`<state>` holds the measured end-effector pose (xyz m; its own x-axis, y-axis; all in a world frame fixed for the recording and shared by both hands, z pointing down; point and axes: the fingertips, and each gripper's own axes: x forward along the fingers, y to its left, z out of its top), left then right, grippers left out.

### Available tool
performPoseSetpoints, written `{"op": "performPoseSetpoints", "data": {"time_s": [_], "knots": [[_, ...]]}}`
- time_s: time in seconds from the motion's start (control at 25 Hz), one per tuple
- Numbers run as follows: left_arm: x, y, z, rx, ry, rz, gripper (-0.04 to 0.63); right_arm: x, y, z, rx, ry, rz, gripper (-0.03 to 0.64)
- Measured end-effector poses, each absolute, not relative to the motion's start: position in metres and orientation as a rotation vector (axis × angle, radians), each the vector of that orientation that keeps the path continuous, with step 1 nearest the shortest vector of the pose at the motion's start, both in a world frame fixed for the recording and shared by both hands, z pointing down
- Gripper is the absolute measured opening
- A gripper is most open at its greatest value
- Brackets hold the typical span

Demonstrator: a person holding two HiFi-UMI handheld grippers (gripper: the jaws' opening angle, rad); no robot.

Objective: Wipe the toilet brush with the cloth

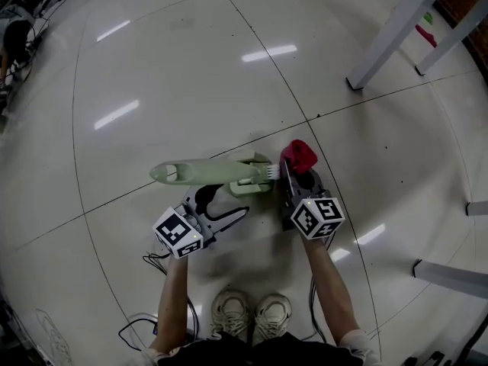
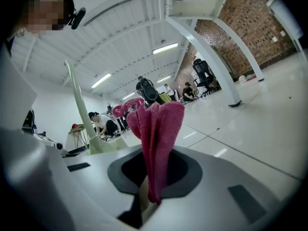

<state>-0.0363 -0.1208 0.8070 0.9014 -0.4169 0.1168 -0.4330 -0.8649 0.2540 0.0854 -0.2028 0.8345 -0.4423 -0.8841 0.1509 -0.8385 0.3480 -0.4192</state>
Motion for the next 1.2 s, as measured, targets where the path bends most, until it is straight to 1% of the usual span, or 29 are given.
{"op": "performPoseSetpoints", "data": {"time_s": [0.36, 0.52, 0.72, 1.0, 1.2], "knots": [[-0.039, -0.118, 0.805, 2.807, -0.637, 0.103, 0.347, 0.086, -0.166, 0.832, -1.565, 2.394, -0.773, 0.031], [-0.037, -0.113, 0.804, 2.816, -0.63, 0.117, 0.345, 0.079, -0.137, 0.831, -1.589, 2.486, -0.712, 0.031], [-0.035, -0.107, 0.802, 2.816, -0.613, 0.116, 0.347, 0.087, -0.105, 0.819, -1.773, 2.52, -0.553, 0.031], [-0.047, -0.108, 0.802, 2.788, -0.649, 0.072, 0.347, 0.03, -0.086, 0.823, -1.635, 2.728, -0.51, 0.031], [-0.07, -0.116, 0.796, 2.771, -0.726, 0.032, 0.347, 0.007, -0.09, 0.831, -1.626, 2.784, -0.5, 0.031]]}}
